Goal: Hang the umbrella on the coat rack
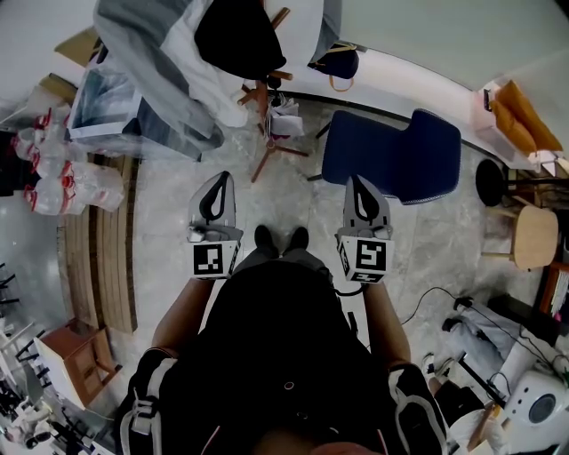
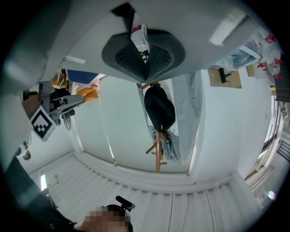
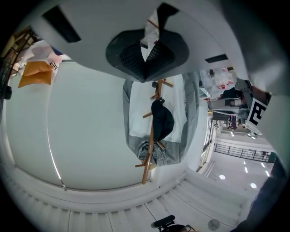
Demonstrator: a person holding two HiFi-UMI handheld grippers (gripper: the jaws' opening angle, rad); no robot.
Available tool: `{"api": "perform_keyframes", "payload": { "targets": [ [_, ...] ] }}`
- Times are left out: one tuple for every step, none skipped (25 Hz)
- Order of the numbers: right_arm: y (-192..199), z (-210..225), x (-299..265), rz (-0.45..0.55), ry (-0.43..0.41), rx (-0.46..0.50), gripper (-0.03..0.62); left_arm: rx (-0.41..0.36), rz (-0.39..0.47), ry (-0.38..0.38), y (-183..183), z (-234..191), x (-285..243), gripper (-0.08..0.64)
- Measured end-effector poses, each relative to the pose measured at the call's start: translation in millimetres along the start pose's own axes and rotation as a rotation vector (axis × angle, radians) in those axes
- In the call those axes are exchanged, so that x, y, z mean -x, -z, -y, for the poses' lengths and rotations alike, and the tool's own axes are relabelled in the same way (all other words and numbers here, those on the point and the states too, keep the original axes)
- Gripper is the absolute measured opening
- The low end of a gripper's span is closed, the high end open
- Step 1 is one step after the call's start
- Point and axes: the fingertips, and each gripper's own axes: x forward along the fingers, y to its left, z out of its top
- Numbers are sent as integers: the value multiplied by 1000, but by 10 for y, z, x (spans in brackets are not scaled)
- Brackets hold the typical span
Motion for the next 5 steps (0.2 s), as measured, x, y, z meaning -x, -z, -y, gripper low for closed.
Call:
{"api": "perform_keyframes", "payload": {
  "targets": [
    [2, 2, -6, -1, 0, 1, 0, -2, -1, 0, 2, 0, -2, 0],
    [6, 5, -10, -1, -1, 2, 0, -1, -4, -2, 9, 1, -3, 0],
    [11, 7, -10, -2, -1, 3, 0, 2, -9, -4, 18, 3, -2, 0],
    [16, 9, -9, -2, 0, 4, 0, 4, -11, -4, 25, 7, -1, 0],
    [21, 12, -7, -2, 0, 4, 0, 6, -13, -4, 30, 13, 0, 0]
  ]
}}
